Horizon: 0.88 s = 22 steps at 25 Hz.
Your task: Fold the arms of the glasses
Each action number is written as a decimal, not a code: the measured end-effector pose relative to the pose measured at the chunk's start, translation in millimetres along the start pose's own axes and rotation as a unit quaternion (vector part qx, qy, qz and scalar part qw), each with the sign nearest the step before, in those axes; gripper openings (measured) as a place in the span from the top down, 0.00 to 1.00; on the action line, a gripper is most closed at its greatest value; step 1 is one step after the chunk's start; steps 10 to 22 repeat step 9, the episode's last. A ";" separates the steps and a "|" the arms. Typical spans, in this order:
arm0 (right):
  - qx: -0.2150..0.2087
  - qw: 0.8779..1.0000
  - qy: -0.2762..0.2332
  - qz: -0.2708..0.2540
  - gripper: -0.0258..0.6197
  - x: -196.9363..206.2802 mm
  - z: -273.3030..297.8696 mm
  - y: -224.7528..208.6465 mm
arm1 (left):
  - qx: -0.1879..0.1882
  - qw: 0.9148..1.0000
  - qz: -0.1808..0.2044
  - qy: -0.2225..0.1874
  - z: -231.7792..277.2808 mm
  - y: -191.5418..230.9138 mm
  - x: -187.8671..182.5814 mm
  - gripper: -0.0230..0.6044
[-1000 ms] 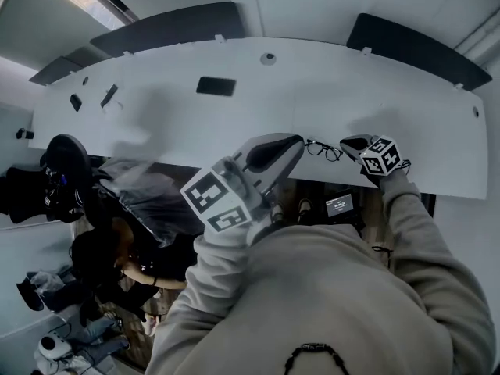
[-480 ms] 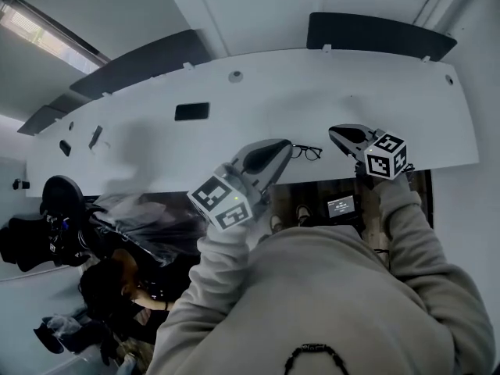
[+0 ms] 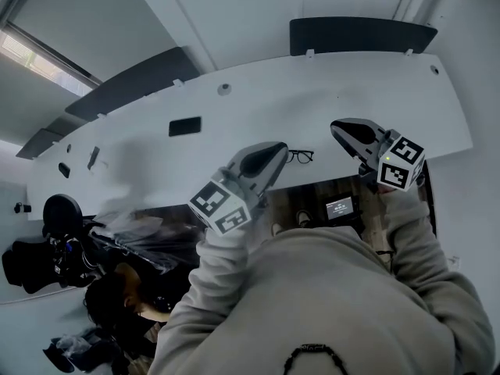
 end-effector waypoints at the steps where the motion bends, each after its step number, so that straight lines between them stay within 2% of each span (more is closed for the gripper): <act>1: 0.001 1.000 -0.001 -0.008 0.93 -2.4 -1.6 3.5 | 0.000 1.000 0.000 0.000 -0.5 -0.3 -0.2 0.95; 9: -0.001 0.999 -0.007 -0.031 0.93 -9.6 -10.1 19.5 | 0.008 1.000 -0.001 -0.002 1.7 -3.8 2.5 0.95; 22: -0.001 0.999 -0.007 -0.031 0.93 -9.6 -10.1 19.5 | 0.008 1.000 -0.001 -0.002 1.7 -3.8 2.5 0.95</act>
Point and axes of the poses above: the fingertips, and each gripper's own axes: z forward along the fingers, y to its left, x out of its underside, the point moved 10 cm from there along -z, backward along the fingers, and after that the axes turned 12 degrees about -y, right-handed, at the moved point
